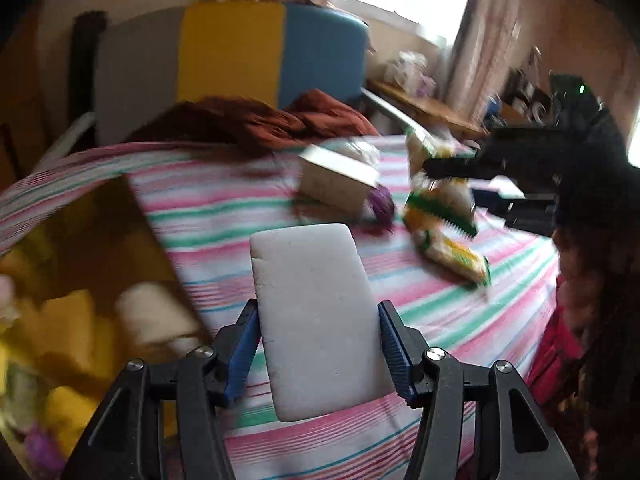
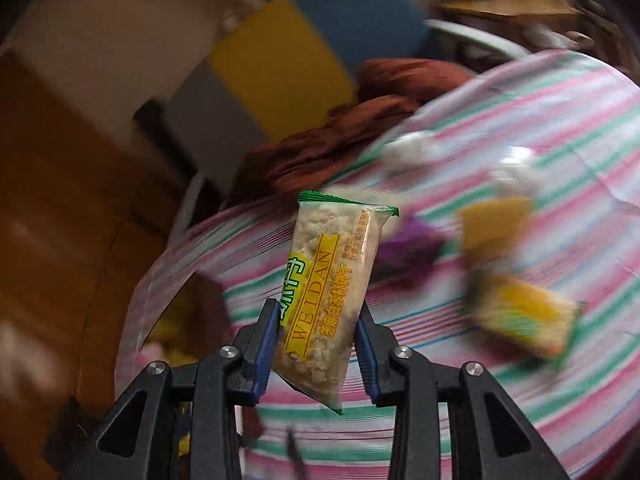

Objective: Organize objects
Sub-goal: 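Carry the eraser and cracker pack to the gold tray and release both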

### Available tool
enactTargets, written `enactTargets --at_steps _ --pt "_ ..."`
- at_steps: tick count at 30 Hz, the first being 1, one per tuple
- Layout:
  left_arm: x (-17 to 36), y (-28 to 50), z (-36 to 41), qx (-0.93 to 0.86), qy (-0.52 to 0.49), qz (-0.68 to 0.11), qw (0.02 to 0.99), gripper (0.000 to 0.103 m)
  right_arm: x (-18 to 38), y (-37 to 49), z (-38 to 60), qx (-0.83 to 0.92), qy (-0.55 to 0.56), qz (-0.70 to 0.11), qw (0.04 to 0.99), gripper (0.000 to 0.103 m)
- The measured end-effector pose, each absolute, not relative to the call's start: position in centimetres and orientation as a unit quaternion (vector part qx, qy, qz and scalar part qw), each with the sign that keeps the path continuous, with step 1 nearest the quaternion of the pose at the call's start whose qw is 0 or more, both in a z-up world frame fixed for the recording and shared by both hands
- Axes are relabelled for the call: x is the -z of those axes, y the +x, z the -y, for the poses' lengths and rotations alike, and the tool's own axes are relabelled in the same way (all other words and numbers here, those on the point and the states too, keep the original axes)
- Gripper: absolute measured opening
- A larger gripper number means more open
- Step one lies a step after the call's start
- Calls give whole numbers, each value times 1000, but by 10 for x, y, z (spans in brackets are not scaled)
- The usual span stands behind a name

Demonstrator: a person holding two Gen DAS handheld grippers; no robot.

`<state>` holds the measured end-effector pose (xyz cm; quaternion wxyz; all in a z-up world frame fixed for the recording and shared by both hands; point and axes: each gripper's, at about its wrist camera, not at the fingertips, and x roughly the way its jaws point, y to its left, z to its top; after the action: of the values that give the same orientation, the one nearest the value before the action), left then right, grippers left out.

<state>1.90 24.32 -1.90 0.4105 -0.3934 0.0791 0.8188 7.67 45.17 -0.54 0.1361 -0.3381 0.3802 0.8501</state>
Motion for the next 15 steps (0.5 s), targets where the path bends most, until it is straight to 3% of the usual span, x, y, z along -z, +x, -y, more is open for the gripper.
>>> enactTargets --at_steps 15 --pt "3 -77 -91 -902 -379 -11 208 62 -2 -70 -287 -871 -428 -240 -20 39"
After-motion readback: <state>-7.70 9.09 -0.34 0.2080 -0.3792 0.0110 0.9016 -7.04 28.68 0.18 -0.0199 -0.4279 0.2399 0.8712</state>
